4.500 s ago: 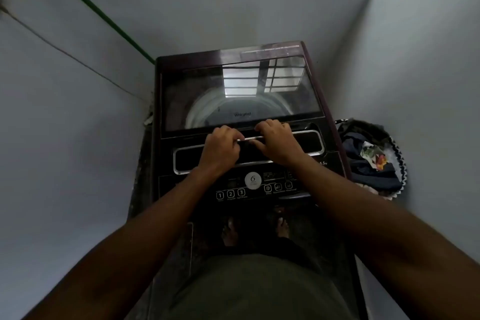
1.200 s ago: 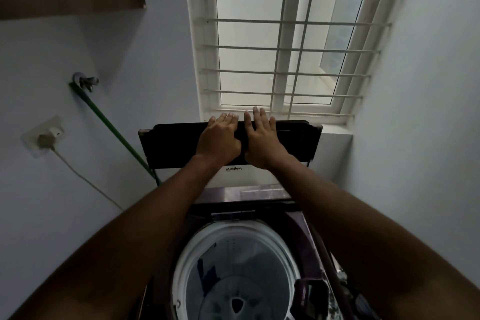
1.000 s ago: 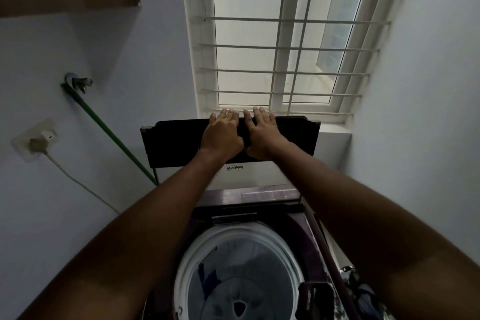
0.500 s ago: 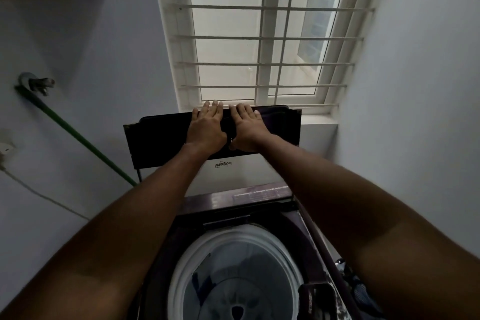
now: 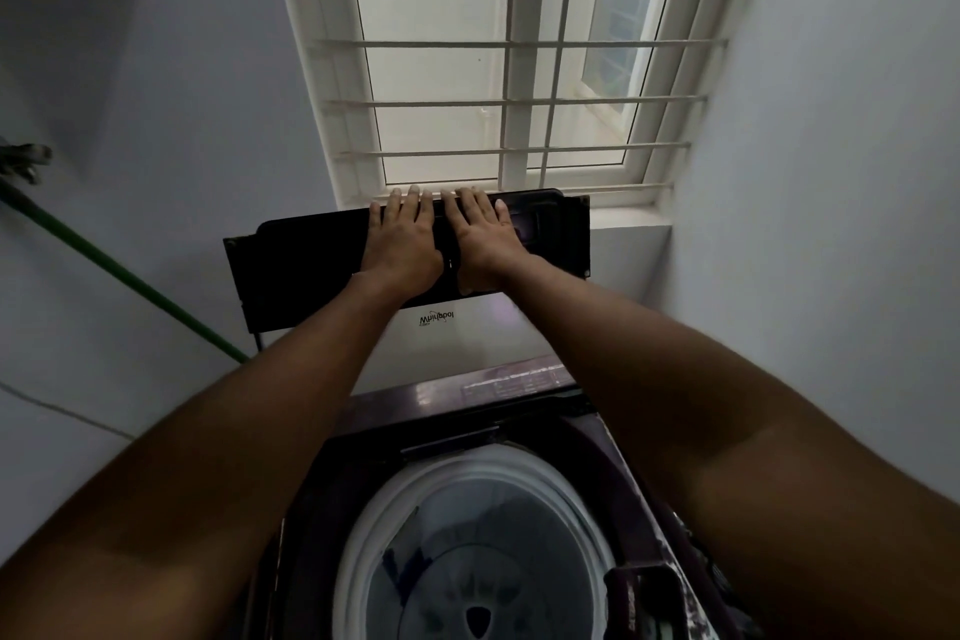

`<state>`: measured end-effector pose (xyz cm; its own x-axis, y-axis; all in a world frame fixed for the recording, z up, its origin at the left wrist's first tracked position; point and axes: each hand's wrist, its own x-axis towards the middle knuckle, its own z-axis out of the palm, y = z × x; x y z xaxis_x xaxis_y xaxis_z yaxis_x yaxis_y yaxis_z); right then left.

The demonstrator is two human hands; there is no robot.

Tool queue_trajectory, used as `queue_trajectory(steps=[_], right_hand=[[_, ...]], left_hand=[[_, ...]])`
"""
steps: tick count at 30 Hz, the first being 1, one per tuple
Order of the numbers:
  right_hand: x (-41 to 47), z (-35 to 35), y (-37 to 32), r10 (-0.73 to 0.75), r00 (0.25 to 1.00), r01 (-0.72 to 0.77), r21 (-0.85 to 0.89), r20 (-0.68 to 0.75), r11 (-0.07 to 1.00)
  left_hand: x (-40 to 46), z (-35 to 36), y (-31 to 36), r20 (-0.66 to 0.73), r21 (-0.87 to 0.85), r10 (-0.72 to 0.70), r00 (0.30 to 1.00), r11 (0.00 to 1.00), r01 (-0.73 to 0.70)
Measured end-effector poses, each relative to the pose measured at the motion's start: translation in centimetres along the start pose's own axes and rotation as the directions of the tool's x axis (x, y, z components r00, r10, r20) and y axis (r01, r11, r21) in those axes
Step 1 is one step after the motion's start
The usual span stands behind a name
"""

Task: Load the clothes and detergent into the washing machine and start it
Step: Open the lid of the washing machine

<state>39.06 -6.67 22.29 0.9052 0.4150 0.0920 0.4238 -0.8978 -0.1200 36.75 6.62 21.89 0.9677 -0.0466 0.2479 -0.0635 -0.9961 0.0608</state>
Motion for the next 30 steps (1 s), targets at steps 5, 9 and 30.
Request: queue_trajectory(steps=[5, 9, 30], right_hand=[[0.4, 0.4, 0.2, -0.01, 1.0, 0.01, 0.002, -0.004, 1.0], [0.3, 0.3, 0.4, -0.031, 1.0, 0.031, 0.001, 0.001, 1.0], [-17.2, 4.3, 9.3, 0.331, 0.846, -0.225, 0.282, -0.419, 0.933]], left_hand=[[-0.6, 0.9, -0.7, -0.052, -0.04, 0.052, 0.997, 0.998, -0.054], [-1.3, 1.0, -0.2, -0.127, -0.116, 0.091, 0.988, 0.988, -0.106], [-9.4, 2.8, 12.3, -0.293, -0.491, 0.312, 0.904, 0.762, -0.422]])
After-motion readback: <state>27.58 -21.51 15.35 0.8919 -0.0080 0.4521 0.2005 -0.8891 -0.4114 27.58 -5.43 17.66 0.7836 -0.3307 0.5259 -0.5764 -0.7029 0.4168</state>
